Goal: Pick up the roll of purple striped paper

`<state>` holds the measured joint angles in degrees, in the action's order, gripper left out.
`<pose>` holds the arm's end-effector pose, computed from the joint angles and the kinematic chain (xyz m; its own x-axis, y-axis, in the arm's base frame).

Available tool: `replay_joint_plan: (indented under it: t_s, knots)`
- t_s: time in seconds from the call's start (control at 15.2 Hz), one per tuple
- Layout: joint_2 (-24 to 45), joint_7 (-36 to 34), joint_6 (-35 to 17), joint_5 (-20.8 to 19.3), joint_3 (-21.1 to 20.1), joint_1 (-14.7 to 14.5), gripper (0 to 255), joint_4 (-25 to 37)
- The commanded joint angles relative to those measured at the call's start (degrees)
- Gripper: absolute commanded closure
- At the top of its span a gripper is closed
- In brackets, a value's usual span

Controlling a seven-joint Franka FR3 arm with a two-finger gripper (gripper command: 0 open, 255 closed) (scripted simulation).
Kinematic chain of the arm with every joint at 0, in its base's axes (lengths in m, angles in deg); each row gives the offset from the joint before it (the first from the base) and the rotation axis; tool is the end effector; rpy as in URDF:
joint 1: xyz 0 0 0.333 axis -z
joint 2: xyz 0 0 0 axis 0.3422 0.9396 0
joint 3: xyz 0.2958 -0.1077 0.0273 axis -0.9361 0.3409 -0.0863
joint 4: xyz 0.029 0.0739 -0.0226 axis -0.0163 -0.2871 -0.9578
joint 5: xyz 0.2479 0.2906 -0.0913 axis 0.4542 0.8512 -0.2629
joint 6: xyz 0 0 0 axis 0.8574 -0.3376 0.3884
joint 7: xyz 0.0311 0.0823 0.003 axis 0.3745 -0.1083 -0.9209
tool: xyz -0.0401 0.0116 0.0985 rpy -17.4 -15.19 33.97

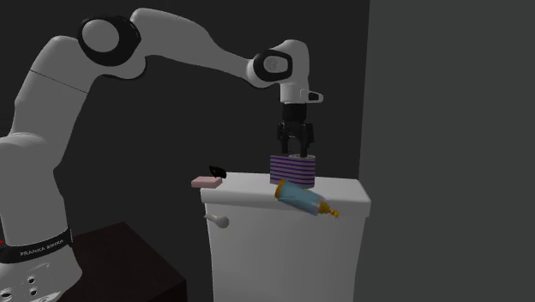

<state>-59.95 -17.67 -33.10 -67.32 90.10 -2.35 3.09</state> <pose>0.5916 -0.3459 0.4608 0.9696 -0.2446 -0.0087 -0.2444 -0.9695 0.0164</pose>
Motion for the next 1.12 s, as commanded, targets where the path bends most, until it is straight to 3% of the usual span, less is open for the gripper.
replay_joint_plan:
  t_s: [0.0,0.46,0.53,1.06]
  knots:
    - [1.07,-0.08,-0.61,0.26,-0.05,0.17,0,0.45]
    - [1.68,0.06,-4.58,0.49,-0.19,0.04,0,-2.94]
    - [1.64,0.08,-4.71,0.48,-0.19,0.04,255,-3.12]
    - [1.57,0.13,-4.77,0.48,-0.18,0.05,255,-3.24]
